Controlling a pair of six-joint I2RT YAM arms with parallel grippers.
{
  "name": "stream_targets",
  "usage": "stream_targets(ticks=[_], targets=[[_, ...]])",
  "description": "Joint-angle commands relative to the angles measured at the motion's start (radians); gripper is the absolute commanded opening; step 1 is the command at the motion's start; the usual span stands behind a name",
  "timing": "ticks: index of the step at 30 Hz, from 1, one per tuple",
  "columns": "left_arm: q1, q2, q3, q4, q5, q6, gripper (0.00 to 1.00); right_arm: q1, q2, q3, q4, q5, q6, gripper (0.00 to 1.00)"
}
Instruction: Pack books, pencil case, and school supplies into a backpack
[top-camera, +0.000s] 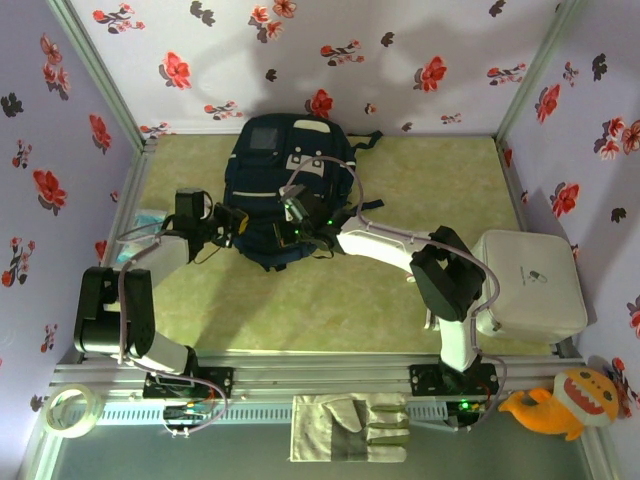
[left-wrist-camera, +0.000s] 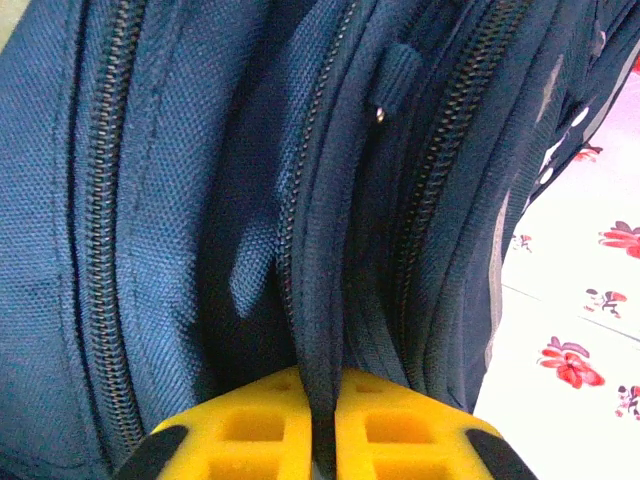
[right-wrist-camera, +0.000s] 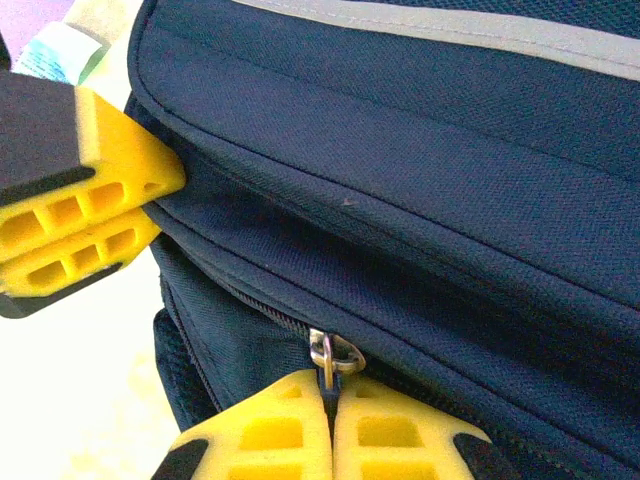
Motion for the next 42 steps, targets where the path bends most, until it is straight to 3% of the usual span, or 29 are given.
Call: stream_targets(ticks=[1,11,18,22,24,28,32,38,42], targets=[[-0.002,-0.018,0.029,-0.047,-0.054,0.077,0.02,-0.004,-0.060,-0.041,0.025,0.081,-0.012,0.00],[0.014,-0.043,0.057,-0.106,-0.056,0.150,0.00,-0.108,-0.206,-0.232,-0.035,0.283,-0.005,0.00],[0.015,-0.065,0.077,-0.172,-0.057,0.213,0.00,-0.169,-0.217,-0.215,-0.053,0.265,-0.021,0.00],[0.009,-0.081,0.100,-0.231,-0.054,0.280,0.00,-0.171,-0.211,-0.180,-0.047,0.189,-0.059,0.00],[-0.003,-0.093,0.123,-0.278,-0.055,0.338,0.06,-0.169,-0.220,-0.184,-0.028,0.147,-0.071,0.00],[-0.046,-0.119,0.189,-0.412,-0.076,0.509,0.39,-0.169,-0.247,-0.198,-0.002,0.091,-0.086,0.00],[-0.114,-0.117,0.285,-0.526,-0.104,0.698,0.55,-0.170,-0.268,-0.207,0.013,0.053,-0.090,0.00],[-0.248,-0.063,0.414,-0.600,-0.122,0.939,0.58,-0.170,-0.284,-0.209,0.022,0.041,-0.083,0.00],[-0.307,-0.025,0.453,-0.598,-0.132,1.107,0.54,-0.172,-0.299,-0.218,0.032,0.028,-0.077,0.00]])
